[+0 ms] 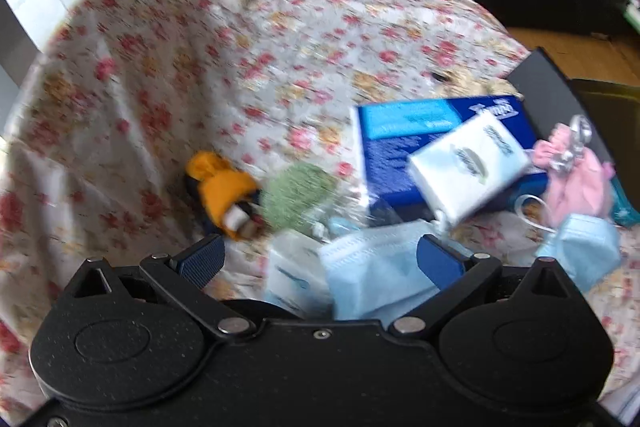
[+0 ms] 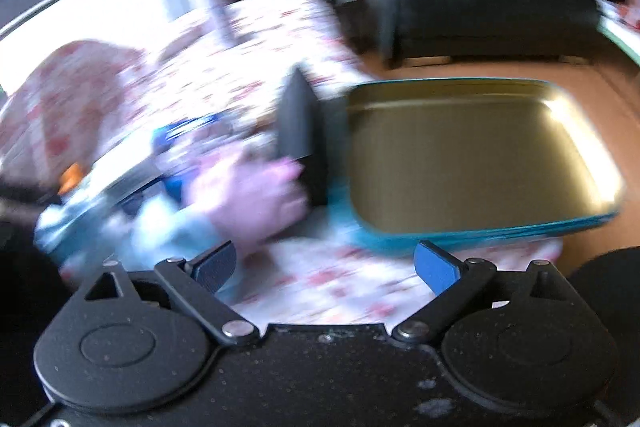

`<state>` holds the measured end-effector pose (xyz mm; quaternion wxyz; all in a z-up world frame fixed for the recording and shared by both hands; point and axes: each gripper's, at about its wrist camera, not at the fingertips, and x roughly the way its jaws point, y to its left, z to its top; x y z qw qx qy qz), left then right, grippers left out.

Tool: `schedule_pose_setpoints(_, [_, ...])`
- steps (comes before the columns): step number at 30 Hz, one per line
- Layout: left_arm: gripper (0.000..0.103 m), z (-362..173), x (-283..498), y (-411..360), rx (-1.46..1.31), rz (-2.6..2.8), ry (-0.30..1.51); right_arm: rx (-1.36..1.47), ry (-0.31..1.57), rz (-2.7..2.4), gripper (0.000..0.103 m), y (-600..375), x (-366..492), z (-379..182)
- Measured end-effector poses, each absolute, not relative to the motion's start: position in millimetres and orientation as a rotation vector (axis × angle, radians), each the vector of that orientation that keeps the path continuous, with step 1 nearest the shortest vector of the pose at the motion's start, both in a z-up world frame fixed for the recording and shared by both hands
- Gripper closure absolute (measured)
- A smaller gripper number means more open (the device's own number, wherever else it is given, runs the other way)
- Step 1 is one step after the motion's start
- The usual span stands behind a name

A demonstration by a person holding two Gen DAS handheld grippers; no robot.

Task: Organize soft objects
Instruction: 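Grasp the light-blue face mask with the left gripper while the right grasps the herb bag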

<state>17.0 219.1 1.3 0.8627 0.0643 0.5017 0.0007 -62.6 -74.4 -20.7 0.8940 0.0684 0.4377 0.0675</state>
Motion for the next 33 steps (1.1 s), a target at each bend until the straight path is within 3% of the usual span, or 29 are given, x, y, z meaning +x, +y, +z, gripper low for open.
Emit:
schedule_pose_setpoints(9, [0.004, -7.8, 19.9, 217.1, 0.07, -0.082, 1.086, 0.081, 0.975, 0.399, 0.006, 5.2, -84.5, -18.2])
schedule_pose_setpoints(24, [0.005, -20.6, 18.1, 198.1, 0.096, -0.171, 1.127, 0.175, 1.148, 0.367, 0.006, 37.7, -52.7, -67.6])
schedule_pose_setpoints(25, [0.009, -22.0, 17.8, 196.8, 0.1, -0.17, 1.13, 0.189, 1.159, 0.371, 0.011, 39.3, -51.0, -71.7])
schedule_pose_setpoints(29, [0.029, -23.0, 15.2, 191.6, 0.13, -0.171, 1.119, 0.201, 1.187, 0.368, 0.053, 42.7, -49.5, -79.9])
schedule_pose_setpoints(33, [0.036, -21.3, 14.4, 193.6, 0.103, -0.181, 1.112, 0.196, 1.179, 0.39, 0.06, 39.2, -54.5, -73.5])
